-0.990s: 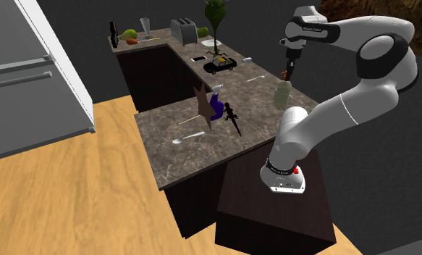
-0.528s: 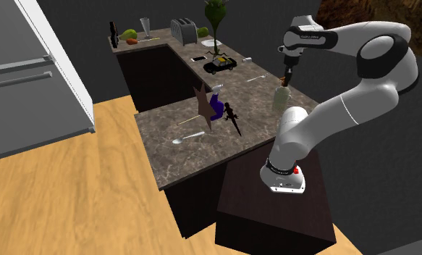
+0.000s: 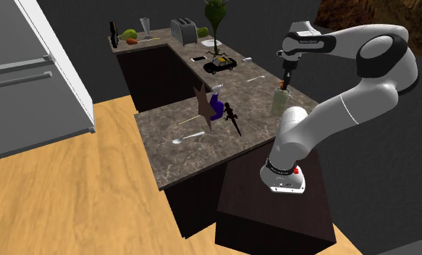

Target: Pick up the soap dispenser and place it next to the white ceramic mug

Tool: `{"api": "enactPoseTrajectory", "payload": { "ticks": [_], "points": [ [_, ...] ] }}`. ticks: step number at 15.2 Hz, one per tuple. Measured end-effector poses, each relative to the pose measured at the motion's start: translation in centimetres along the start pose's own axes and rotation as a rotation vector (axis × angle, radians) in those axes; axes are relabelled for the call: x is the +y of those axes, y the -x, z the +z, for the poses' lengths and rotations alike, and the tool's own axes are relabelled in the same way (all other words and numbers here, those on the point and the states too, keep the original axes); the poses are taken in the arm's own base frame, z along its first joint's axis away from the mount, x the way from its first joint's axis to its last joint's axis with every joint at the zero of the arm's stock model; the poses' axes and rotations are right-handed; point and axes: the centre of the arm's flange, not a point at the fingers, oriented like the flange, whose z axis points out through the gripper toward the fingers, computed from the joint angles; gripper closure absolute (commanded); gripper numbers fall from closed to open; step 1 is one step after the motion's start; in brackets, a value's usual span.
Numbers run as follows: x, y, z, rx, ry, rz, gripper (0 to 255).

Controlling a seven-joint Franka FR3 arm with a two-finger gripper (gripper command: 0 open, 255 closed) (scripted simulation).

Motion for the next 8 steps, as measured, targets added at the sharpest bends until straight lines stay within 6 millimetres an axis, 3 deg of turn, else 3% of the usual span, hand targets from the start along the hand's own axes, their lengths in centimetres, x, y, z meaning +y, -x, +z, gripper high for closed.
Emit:
{"api": "enactPoseTrajectory", "payload": {
  "ticks": [2, 3, 8],
  "points": [
    [0.0, 0.0, 0.01, 0.0, 0.0, 0.0, 255],
    [0.0, 0.0, 0.02, 0.0, 0.0, 0.0, 0],
    [0.0, 0.0, 0.01, 0.0, 0.0, 0.0, 0]
  ]
}}
